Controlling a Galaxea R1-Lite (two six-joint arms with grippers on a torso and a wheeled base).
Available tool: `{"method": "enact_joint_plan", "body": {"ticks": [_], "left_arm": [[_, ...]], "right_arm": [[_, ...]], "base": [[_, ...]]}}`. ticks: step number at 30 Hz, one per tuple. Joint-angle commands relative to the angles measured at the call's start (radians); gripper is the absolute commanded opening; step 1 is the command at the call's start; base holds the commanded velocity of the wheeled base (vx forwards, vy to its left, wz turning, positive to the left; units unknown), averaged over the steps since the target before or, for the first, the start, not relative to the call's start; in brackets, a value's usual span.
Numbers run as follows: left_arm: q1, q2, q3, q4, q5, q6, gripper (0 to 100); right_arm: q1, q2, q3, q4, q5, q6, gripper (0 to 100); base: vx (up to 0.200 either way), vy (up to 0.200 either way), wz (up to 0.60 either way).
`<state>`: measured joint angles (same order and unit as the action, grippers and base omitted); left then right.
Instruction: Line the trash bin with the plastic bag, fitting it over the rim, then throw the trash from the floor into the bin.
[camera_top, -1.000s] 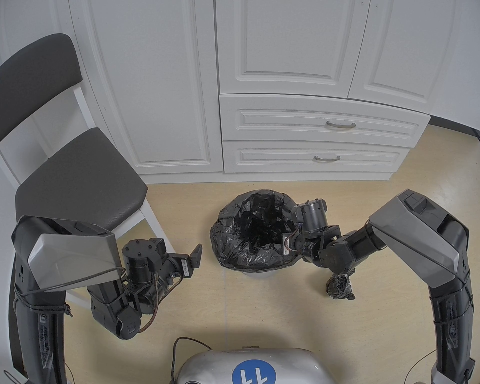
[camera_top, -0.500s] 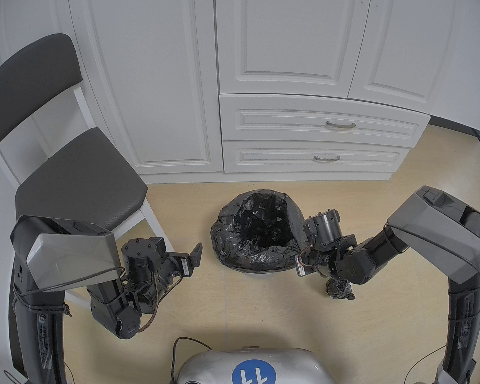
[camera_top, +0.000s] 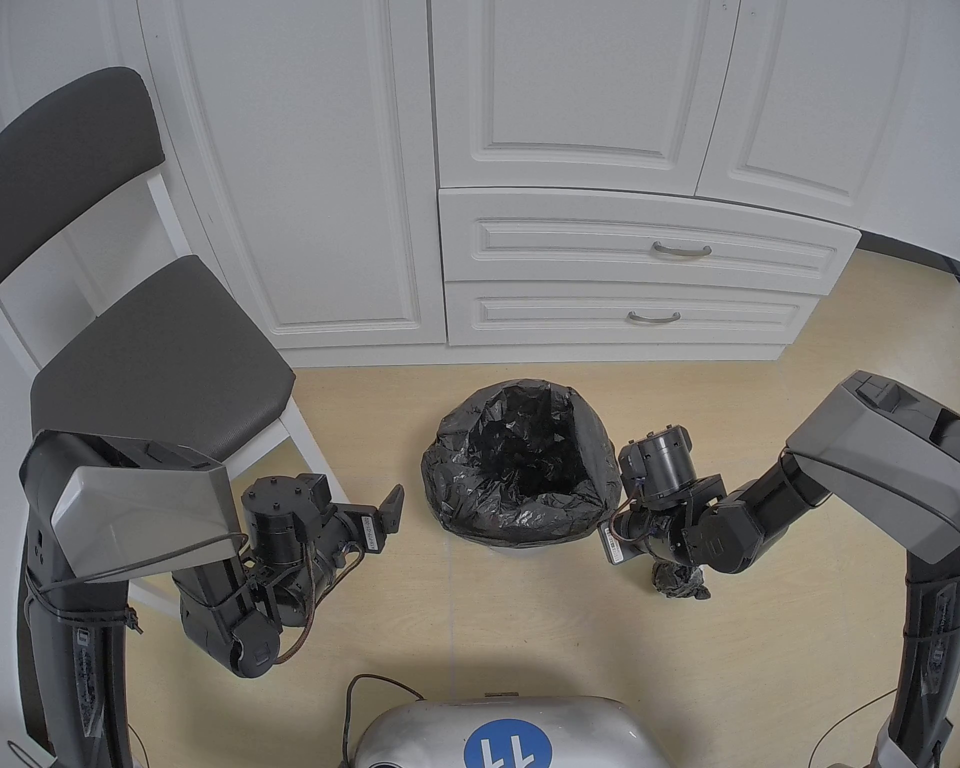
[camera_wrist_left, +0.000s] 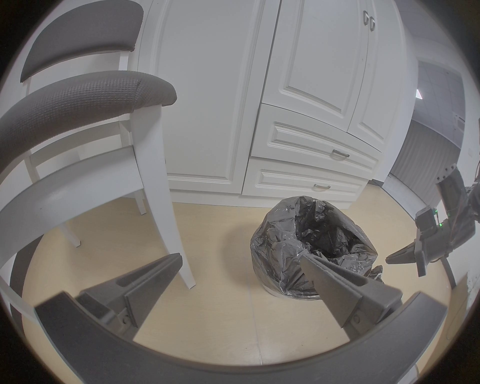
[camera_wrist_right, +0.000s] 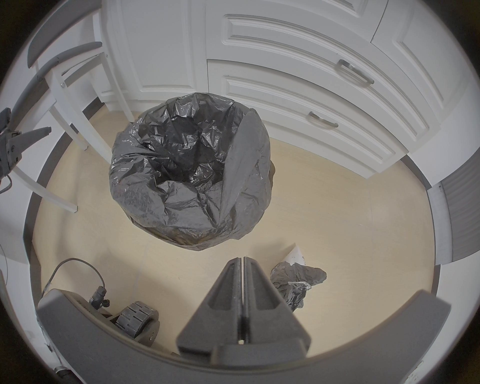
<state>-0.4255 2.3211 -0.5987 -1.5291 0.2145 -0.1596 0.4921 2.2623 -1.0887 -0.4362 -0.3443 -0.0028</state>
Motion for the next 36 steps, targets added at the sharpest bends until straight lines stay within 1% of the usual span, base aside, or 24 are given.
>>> {"method": "enact_joint_plan", "body": {"ticks": [1, 2, 3, 5, 6, 7, 8, 10, 12, 13, 15, 16, 17, 18, 28, 33, 36], "left_arm": [[-0.001, 0.0, 0.0, 0.0, 0.0, -0.008, 100], [-0.001, 0.0, 0.0, 0.0, 0.0, -0.009, 100], [-0.001, 0.0, 0.002, 0.0, 0.0, -0.009, 100], [-0.001, 0.001, 0.0, 0.0, 0.0, -0.011, 100], [0.001, 0.003, 0.0, 0.0, 0.0, -0.012, 100], [-0.001, 0.006, 0.0, 0.0, 0.0, -0.012, 100], [-0.001, 0.008, 0.0, 0.0, 0.0, -0.012, 100], [-0.001, 0.008, -0.001, 0.0, 0.0, -0.012, 100], [-0.001, 0.004, -0.001, 0.0, 0.0, -0.012, 100], [-0.001, 0.003, -0.001, 0.0, 0.0, -0.012, 100], [-0.001, 0.001, -0.001, 0.0, 0.0, -0.012, 100], [-0.001, 0.001, -0.001, 0.0, 0.0, -0.012, 100], [-0.001, 0.003, -0.001, 0.0, 0.0, -0.012, 100], [-0.001, 0.003, -0.001, 0.0, 0.0, -0.012, 100], [-0.001, 0.003, -0.003, 0.0, 0.0, -0.012, 100], [-0.001, 0.003, -0.004, 0.0, 0.0, -0.012, 100], [-0.001, 0.001, -0.003, 0.0, 0.0, -0.012, 100]], "right_arm": [[-0.026, 0.025, 0.004, -0.013, 0.117, -0.003, 0], [-0.037, 0.023, 0.012, -0.022, 0.151, -0.003, 0], [-0.05, 0.016, 0.035, -0.041, 0.195, -0.008, 100], [-0.064, -0.001, 0.079, -0.087, 0.257, -0.034, 100], [-0.072, -0.015, 0.115, -0.13, 0.295, -0.072, 100], [-0.078, -0.018, 0.142, -0.17, 0.32, -0.114, 100], [-0.083, -0.012, 0.161, -0.21, 0.334, -0.151, 100], [-0.083, 0.006, 0.185, -0.283, 0.337, -0.195, 100], [-0.083, 0.052, 0.196, -0.371, 0.341, -0.218, 100], [-0.084, 0.059, 0.196, -0.381, 0.341, -0.22, 100], [-0.084, 0.112, 0.19, -0.469, 0.341, -0.23, 100], [-0.084, 0.112, 0.19, -0.469, 0.341, -0.23, 100], [-0.086, 0.143, 0.184, -0.516, 0.343, -0.238, 100], [-0.087, 0.155, 0.179, -0.533, 0.343, -0.24, 100], [-0.087, 0.195, 0.132, -0.547, 0.341, -0.235, 100], [-0.087, 0.212, 0.104, -0.612, 0.334, -0.223, 100], [-0.087, 0.207, 0.101, -0.621, 0.334, -0.21, 100]], "base": [[0.0, 0.0, 0.0], [0.0, 0.0, 0.0], [0.0, 0.0, 0.0], [0.0, 0.0, 0.0], [0.0, 0.0, 0.0], [0.0, 0.0, 0.0], [0.0, 0.0, 0.0], [0.0, 0.0, 0.0], [0.0, 0.0, 0.0], [0.0, 0.0, 0.0], [0.0, 0.0, 0.0], [0.0, 0.0, 0.0], [0.0, 0.0, 0.0], [0.0, 0.0, 0.0], [0.0, 0.0, 0.0], [0.0, 0.0, 0.0], [0.0, 0.0, 0.0]]}}
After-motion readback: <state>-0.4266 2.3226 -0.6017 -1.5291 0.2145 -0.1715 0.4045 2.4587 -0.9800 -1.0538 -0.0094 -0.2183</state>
